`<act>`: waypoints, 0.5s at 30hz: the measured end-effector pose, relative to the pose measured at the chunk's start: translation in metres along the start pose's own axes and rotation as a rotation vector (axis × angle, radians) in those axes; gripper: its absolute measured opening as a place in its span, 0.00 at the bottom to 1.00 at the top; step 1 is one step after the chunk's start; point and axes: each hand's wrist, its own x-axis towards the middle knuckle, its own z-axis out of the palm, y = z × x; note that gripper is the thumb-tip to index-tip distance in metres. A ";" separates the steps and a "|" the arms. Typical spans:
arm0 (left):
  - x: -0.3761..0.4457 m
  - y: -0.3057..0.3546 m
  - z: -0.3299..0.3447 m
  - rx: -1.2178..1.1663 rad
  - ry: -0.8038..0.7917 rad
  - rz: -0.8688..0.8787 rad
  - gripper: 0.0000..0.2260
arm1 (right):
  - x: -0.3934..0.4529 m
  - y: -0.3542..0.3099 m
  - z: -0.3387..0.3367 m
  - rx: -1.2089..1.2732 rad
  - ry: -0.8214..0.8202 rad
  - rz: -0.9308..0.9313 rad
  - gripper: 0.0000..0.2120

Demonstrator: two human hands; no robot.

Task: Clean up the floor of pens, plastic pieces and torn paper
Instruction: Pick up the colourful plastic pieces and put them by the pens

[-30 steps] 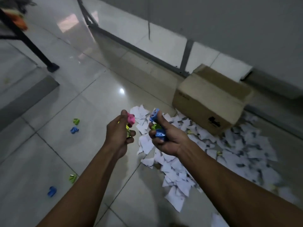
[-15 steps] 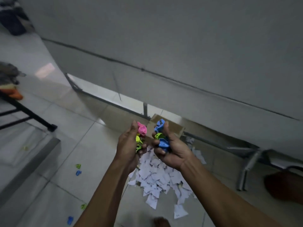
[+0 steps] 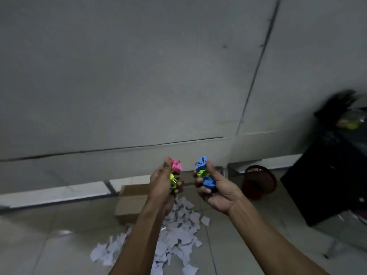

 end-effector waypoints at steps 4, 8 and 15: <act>0.003 -0.021 0.080 0.052 -0.099 -0.034 0.14 | -0.027 -0.054 -0.043 0.107 -0.025 -0.143 0.30; 0.010 -0.054 0.167 0.090 -0.190 -0.072 0.13 | -0.057 -0.122 -0.090 0.101 0.098 -0.261 0.21; 0.027 -0.125 0.326 0.128 -0.262 -0.148 0.13 | -0.114 -0.260 -0.179 0.136 0.240 -0.385 0.13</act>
